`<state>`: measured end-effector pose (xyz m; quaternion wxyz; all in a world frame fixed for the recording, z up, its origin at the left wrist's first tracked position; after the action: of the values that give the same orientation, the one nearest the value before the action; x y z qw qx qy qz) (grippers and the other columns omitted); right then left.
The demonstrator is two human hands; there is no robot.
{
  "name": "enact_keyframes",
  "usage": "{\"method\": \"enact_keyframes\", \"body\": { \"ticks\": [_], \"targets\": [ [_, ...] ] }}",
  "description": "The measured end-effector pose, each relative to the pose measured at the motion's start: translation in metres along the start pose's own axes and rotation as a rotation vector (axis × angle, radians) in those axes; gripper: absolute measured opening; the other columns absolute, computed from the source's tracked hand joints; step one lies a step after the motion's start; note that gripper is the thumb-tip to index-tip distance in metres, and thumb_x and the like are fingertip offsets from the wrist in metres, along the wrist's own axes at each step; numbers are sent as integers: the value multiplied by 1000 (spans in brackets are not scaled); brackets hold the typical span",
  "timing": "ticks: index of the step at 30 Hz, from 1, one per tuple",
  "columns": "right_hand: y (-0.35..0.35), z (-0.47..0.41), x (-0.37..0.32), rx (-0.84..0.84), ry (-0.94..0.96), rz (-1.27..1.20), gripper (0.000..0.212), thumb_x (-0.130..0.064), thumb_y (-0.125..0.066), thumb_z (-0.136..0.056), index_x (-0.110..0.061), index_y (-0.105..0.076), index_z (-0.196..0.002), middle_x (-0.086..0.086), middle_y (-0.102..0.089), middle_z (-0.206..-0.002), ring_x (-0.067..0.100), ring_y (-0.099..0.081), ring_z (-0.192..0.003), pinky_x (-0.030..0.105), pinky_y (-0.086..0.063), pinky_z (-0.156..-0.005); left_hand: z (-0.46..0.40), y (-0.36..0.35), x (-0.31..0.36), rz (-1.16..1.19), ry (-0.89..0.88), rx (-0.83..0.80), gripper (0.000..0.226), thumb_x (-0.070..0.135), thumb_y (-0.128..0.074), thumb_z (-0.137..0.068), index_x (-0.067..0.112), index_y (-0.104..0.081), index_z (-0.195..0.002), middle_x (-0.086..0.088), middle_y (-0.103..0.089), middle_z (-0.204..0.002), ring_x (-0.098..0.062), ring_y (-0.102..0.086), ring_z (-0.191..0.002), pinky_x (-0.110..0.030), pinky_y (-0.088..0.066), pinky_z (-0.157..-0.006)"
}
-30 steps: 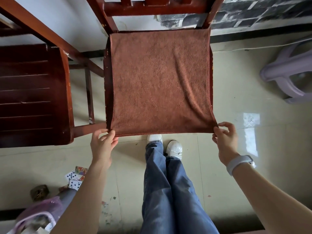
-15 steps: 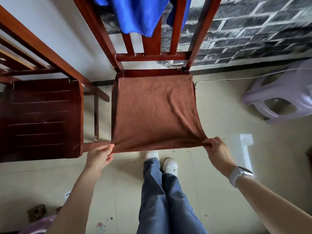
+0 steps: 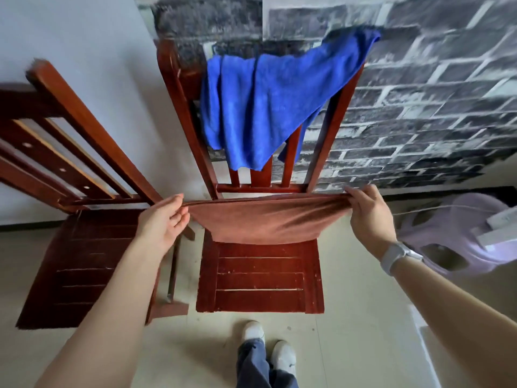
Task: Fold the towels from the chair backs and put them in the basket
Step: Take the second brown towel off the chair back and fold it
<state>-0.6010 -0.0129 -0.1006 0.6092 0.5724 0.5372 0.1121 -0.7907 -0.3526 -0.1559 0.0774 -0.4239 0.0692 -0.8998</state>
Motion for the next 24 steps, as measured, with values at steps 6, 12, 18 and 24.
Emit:
{"method": "enact_keyframes", "body": {
  "ticks": [6,12,18,24],
  "targets": [
    [45,-46,-32,118,91,-86,16,-5,-55,-87,-5,-66,-98,17,-60,-94,37,-60,-85,44,-50,-76,16,-28,72,-114,-251,-171,18,3,-52,-90,14,-66,-89,-3,-60,-85,-9,-57,-76,-24,-50,-79],
    [29,-23,-16,27,147,-60,14,2,-65,-79,-1,-70,-91,15,-63,-90,34,-61,-81,39,-51,-76,17,-11,49,-958,-581,-114,32,1,-69,-76,14,-67,-105,-5,-65,-96,-13,-62,-82,-21,-46,-81],
    [-35,60,31,-229,110,19,12,0,-73,-73,-5,-73,-84,12,-65,-83,33,-63,-76,37,-53,-66,12,31,-33,-1300,-781,-76,18,5,-74,-71,5,-73,-90,-9,-58,-91,-23,-59,-77,-30,-44,-78],
    [-110,182,96,-642,-111,91,10,-8,-68,-79,-7,-73,-89,9,-65,-92,29,-61,-92,35,-48,-76,14,91,-155,-1648,-632,-328,17,5,-82,-61,12,-76,-75,-1,-66,-87,-21,-65,-77,-29,-49,-63]
  ]
}}
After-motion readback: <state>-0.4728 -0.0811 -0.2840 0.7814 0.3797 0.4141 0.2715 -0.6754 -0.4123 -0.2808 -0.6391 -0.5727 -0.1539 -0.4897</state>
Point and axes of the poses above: each hand's wrist, its own z-axis away from the middle knuckle, its own y-axis out of the back of the hand, x = y × z, the point moved 7 cm from there along -z, towards the middle knuckle
